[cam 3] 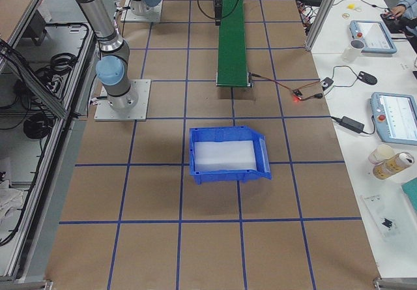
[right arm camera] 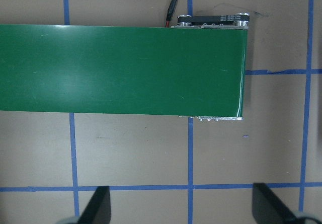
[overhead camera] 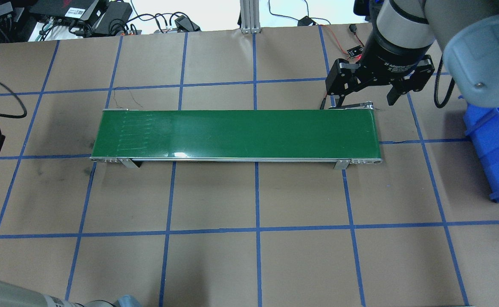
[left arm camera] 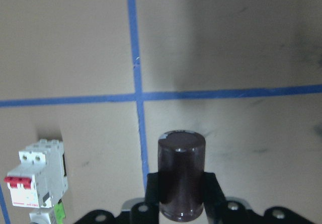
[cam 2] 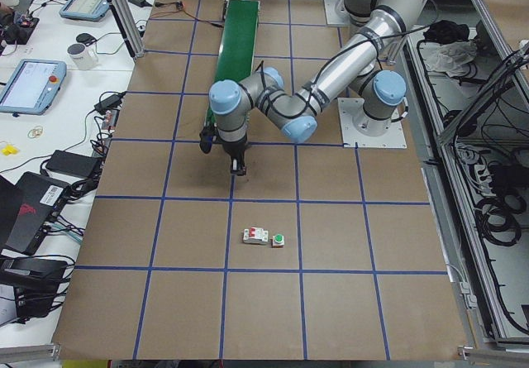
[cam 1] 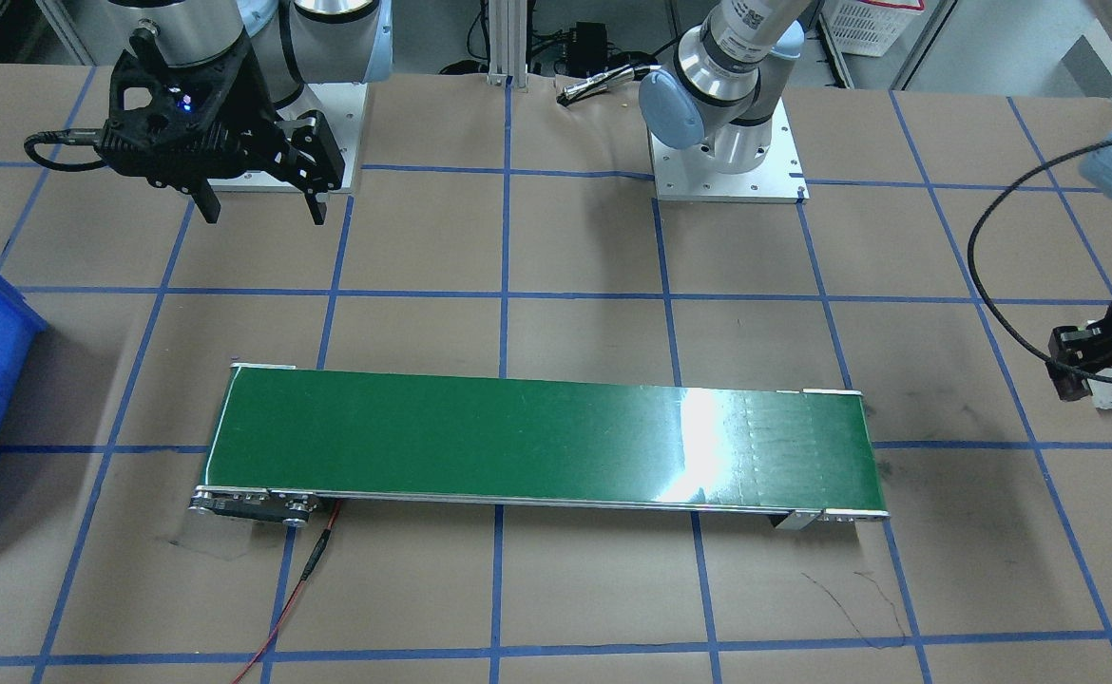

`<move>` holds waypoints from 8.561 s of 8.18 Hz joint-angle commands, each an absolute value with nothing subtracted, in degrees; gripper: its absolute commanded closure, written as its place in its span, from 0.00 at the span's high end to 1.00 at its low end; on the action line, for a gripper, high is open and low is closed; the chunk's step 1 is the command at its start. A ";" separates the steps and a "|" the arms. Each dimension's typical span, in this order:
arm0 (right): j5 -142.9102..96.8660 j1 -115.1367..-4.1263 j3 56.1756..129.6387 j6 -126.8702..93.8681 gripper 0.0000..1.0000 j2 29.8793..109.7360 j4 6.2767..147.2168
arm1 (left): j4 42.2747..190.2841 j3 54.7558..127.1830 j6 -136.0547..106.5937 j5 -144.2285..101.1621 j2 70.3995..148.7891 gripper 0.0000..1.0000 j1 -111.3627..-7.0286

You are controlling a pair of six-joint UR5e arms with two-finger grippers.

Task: Move capacitor from left to right
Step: 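Carry the capacitor with the left gripper over the near end of the conveyor, then release the capacitor onto the green belt and raise the left gripper, then hold the right gripper open above the belt while the capacitor rides toward it, then lower the right gripper onto the capacitor on the belt and grasp it, then carry the capacitor with the right gripper over the blue bin and release it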

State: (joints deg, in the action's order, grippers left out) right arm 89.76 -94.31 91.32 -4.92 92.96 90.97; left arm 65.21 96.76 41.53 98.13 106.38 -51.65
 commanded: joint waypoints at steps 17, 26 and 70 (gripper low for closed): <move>90.70 -94.31 91.32 -3.00 1.00 92.90 90.70 | 67.05 96.95 17.15 91.58 107.42 1.00 -74.70; 90.70 -94.04 91.41 -1.85 1.00 87.21 95.42 | 75.94 97.29 16.98 90.01 92.98 1.00 -78.65; 86.61 -91.58 100.46 -3.78 0.56 69.52 118.39 | 70.40 99.58 5.53 89.74 96.50 1.00 -86.13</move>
State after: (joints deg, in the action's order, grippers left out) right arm 81.23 -91.59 100.46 -4.15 69.90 118.44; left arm 70.29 99.53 5.31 89.60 96.61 -86.08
